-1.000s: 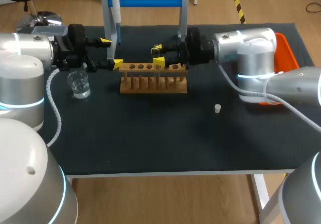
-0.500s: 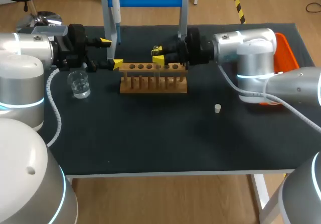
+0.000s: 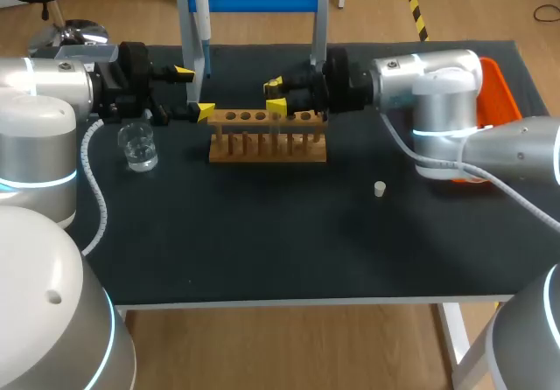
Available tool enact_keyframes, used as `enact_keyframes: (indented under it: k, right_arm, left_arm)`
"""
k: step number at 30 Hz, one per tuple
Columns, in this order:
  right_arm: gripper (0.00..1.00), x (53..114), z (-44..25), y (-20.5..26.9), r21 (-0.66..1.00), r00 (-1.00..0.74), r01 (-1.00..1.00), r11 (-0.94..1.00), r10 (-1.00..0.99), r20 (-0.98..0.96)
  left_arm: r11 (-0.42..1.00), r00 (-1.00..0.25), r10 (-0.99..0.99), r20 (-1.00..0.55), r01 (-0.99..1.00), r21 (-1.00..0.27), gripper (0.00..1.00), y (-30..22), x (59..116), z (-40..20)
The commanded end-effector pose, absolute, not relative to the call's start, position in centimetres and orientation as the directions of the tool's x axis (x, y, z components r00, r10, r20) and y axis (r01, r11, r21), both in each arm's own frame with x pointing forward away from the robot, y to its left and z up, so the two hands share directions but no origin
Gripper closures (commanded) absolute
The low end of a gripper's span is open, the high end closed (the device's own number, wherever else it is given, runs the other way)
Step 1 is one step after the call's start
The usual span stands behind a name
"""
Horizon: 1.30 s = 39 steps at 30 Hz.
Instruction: Invert the test tube, pick up the pipette, mount the tip to pipette, aspirate from beaker and dispense into the tube, eject the tip, return the pipette, and cap with the stopper.
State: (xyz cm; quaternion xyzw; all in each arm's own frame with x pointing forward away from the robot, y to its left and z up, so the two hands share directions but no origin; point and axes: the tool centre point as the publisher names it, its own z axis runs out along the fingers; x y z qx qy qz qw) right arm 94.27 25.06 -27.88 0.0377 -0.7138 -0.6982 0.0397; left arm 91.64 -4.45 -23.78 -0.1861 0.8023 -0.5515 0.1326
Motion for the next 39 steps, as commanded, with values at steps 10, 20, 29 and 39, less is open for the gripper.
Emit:
enact_keyframes:
  k: [10,20,29,39]
  right_arm:
    - [0.66,94.5,-27.9,25.2,1.000,-0.994,0.004,0.014,-0.108,0.006]
    - [1.00,94.5,-27.9,25.3,1.000,-0.995,0.004,0.009,-0.102,0.005]
    - [1.00,94.4,-27.2,25.1,1.000,-0.996,0.005,0.004,-0.086,0.005]
    - [1.00,94.4,-25.7,25.1,1.000,-0.997,0.003,0.007,-0.074,0.004]
  left_arm:
    - [0.323,-0.895,-0.447,-0.008,-0.153,-0.934,0.00,-4.5,91.6,-23.8]
    - [0.323,-0.895,-0.447,-0.008,-0.153,-0.934,0.00,-4.5,91.6,-23.8]
    - [0.323,-0.895,-0.447,-0.008,-0.153,-0.934,0.00,-4.5,91.6,-23.8]
    - [0.323,-0.895,-0.447,-0.008,-0.153,-0.934,0.00,-4.5,91.6,-23.8]
